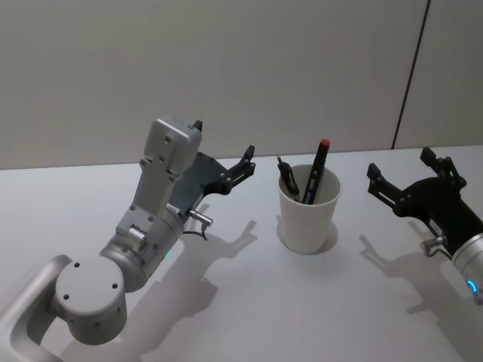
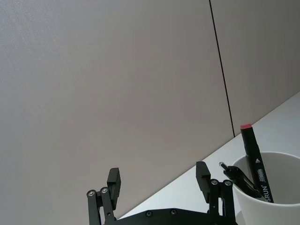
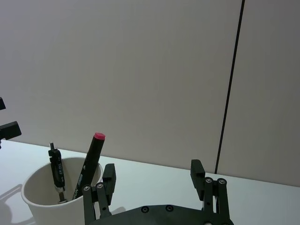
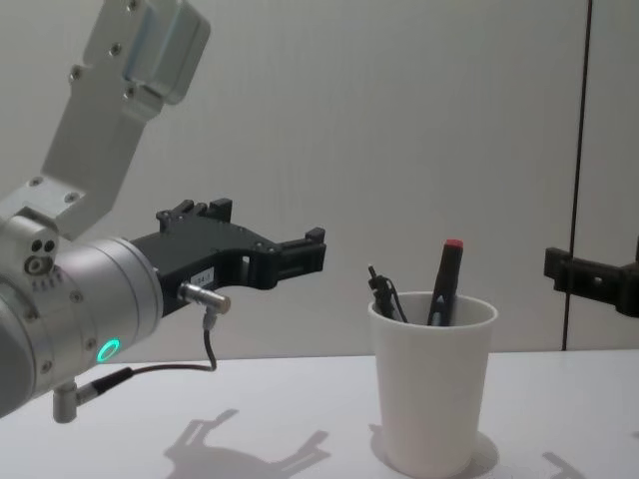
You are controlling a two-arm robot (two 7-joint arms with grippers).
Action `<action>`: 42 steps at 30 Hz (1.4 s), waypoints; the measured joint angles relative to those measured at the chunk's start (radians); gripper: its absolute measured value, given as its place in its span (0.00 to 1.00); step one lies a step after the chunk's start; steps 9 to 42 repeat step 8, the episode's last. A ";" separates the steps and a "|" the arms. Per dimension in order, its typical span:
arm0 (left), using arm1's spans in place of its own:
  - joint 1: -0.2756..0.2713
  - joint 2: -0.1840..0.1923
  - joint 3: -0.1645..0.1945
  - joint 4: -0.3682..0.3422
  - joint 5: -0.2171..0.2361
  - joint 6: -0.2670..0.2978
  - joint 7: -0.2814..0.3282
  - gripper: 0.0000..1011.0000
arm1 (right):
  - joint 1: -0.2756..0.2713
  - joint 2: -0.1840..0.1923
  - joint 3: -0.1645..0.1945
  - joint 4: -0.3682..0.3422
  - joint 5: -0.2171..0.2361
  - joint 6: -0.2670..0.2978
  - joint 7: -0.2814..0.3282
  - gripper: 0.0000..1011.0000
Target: Place the pen into the pen holder.
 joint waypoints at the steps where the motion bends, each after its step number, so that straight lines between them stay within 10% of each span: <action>1: 0.000 0.000 0.000 0.000 0.000 0.000 0.000 0.99 | 0.000 0.000 0.000 0.000 0.000 0.000 0.000 0.99; 42: 0.000 0.000 0.000 0.000 0.000 0.000 0.000 0.99 | 0.000 0.000 0.000 -0.001 0.000 0.000 0.000 0.99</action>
